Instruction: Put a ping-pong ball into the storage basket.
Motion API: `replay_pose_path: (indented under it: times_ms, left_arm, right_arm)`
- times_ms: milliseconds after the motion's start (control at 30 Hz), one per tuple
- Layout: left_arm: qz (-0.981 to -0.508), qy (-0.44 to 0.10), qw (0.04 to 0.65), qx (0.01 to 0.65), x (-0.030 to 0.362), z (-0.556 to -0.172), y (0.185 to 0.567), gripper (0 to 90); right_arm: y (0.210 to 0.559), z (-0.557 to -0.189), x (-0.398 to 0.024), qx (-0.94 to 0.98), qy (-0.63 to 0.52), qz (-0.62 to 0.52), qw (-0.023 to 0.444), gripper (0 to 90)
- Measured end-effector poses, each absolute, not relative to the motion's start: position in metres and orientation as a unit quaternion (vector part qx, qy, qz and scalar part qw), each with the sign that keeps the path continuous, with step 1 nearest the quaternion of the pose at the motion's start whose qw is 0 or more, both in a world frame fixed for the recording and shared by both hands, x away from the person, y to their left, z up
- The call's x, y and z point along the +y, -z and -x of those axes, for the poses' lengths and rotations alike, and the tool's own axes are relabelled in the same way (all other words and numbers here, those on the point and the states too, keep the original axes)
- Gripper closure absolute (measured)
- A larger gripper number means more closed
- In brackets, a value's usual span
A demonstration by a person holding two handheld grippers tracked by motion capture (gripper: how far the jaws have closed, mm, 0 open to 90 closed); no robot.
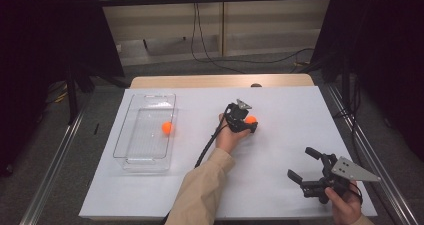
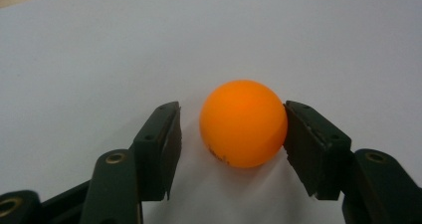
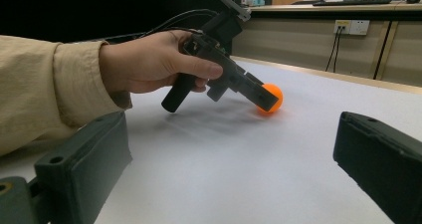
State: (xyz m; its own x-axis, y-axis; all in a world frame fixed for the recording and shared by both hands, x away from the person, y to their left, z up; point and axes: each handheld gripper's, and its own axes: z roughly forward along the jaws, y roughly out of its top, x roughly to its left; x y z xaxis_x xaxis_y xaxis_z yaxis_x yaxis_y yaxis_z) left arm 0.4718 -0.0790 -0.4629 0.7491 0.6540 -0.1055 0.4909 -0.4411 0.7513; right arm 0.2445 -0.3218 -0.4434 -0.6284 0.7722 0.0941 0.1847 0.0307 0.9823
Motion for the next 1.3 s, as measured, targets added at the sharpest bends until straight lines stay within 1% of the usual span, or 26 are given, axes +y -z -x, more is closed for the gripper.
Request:
replay_pose_path:
  times_ms: [167,433,600,967,1300]
  left_arm:
    - [-0.844,-0.099,0.404,0.339,-0.080,-0.474,0.466,42.6]
    - [-0.843,-0.092,0.409,0.337,-0.085,-0.476,0.466,50.4]
    - [-0.846,-0.095,0.403,0.337,-0.084,-0.475,0.465,50.8]
    - [-0.844,-0.074,0.407,0.340,-0.079,-0.470,0.458,50.9]
    - [-0.843,-0.069,0.413,0.337,-0.072,-0.463,0.449,50.9]
  right_arm:
    - [0.443,-0.244,-0.322,0.674,-0.599,-0.355,0.245,1.0]
    - [0.443,-0.244,-0.323,0.674,-0.600,-0.355,0.246,1.0]
    - [0.443,-0.244,-0.323,0.674,-0.600,-0.355,0.246,1.0]
    - [0.443,-0.244,-0.324,0.674,-0.599,-0.355,0.247,1.0]
    - [0.444,-0.244,-0.323,0.675,-0.598,-0.355,0.247,1.0]
